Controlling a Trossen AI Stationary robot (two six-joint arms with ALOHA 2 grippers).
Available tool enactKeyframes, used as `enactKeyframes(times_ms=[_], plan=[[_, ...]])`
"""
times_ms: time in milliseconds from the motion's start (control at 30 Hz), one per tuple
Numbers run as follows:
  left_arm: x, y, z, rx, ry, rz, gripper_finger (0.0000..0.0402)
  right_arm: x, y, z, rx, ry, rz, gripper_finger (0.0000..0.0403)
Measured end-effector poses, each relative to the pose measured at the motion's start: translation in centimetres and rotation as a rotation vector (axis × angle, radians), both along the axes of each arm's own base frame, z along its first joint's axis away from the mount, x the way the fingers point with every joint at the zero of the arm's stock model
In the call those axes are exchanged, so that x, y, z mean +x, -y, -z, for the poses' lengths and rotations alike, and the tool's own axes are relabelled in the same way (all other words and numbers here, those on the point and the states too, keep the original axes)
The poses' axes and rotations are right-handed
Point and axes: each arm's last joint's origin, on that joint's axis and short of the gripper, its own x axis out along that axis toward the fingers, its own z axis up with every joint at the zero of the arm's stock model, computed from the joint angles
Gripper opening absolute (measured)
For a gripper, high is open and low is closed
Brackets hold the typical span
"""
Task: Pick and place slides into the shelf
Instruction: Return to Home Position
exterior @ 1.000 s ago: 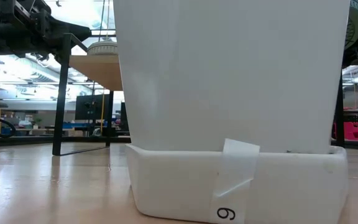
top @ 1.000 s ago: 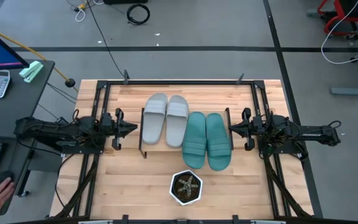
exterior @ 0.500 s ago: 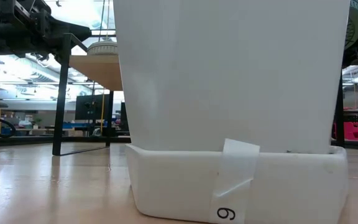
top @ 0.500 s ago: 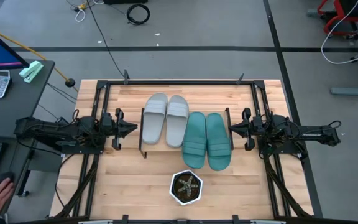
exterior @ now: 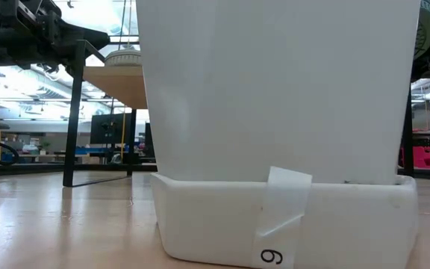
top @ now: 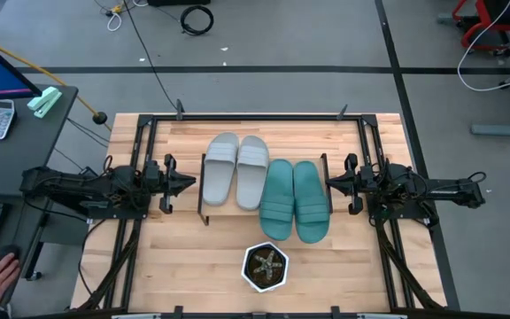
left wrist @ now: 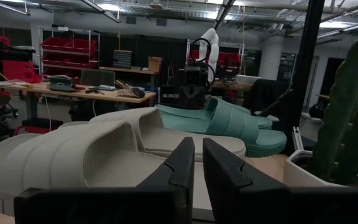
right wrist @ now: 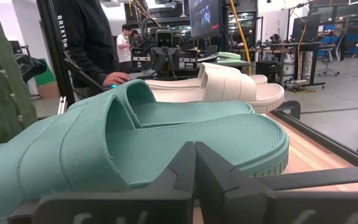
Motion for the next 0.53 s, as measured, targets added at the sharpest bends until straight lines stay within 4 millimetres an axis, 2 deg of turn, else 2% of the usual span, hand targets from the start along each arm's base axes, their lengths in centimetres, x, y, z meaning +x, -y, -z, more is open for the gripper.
enactKeyframes(times_ms=[533], plan=[[0.0,0.0,-0.01,0.0,0.0,0.0,0.0033,0.0,0.0,0.01,0.0,0.0,0.0,0.0014]])
